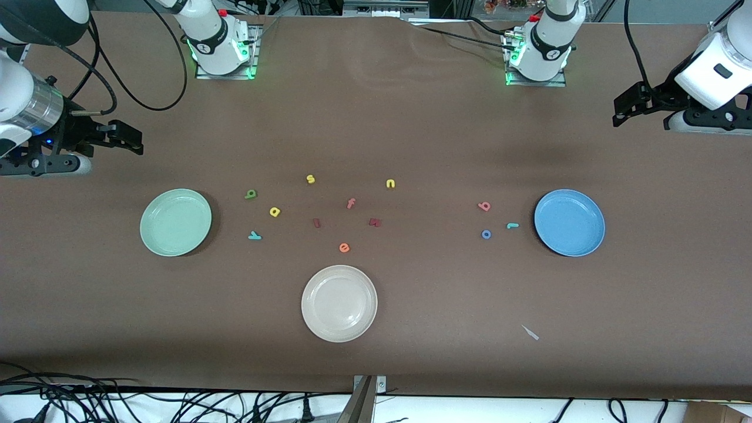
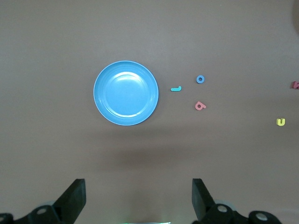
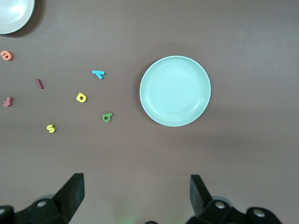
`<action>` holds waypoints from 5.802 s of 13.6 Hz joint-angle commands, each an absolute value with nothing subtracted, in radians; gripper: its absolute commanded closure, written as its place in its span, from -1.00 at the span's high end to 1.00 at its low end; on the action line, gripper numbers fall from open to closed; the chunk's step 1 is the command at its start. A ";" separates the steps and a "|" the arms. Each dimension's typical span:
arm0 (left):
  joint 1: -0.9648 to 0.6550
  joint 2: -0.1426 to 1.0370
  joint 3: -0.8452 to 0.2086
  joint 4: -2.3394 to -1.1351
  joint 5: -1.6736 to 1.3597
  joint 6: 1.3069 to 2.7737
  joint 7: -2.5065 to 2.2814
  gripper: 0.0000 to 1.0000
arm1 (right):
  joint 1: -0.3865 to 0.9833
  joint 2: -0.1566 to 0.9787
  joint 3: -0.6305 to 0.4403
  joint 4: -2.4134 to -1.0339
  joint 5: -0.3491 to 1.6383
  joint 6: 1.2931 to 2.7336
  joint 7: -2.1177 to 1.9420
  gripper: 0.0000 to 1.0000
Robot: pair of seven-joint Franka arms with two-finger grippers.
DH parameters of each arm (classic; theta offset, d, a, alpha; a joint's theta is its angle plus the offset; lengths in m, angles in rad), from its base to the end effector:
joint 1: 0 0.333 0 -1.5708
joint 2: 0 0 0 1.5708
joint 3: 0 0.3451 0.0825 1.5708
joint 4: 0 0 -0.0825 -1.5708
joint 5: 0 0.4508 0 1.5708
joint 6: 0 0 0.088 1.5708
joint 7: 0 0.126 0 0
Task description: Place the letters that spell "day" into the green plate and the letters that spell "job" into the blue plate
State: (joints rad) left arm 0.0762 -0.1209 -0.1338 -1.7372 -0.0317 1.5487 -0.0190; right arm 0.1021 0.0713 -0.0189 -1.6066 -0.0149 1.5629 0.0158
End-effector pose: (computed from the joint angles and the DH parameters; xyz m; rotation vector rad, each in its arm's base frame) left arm 0.5725 -0.0411 0.6151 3.1262 -0.0574 -0.1082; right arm 0.6348 0.0514 0.5699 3.1128 0.1060 -0.1778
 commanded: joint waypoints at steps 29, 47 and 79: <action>0.089 -0.124 -0.146 -1.709 -0.058 1.517 -0.015 1.00 | 0.100 0.078 -0.015 -1.588 -0.020 1.549 0.011 1.00; 0.003 0.058 -0.248 -1.842 -0.043 1.891 -0.100 1.00 | 0.169 0.123 -0.002 -1.678 -0.009 1.629 0.058 1.00; -0.236 0.440 -0.149 -2.206 0.077 2.617 -0.075 1.00 | 0.158 0.365 0.141 -2.307 -0.142 2.623 0.437 0.92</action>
State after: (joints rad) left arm -0.2147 0.4426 -0.1660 -2.1891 0.0436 2.5986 -0.0835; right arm 0.1708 0.3347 0.1456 -2.3323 -0.0931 2.6172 0.4529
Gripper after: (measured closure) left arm 0.000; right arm 0.022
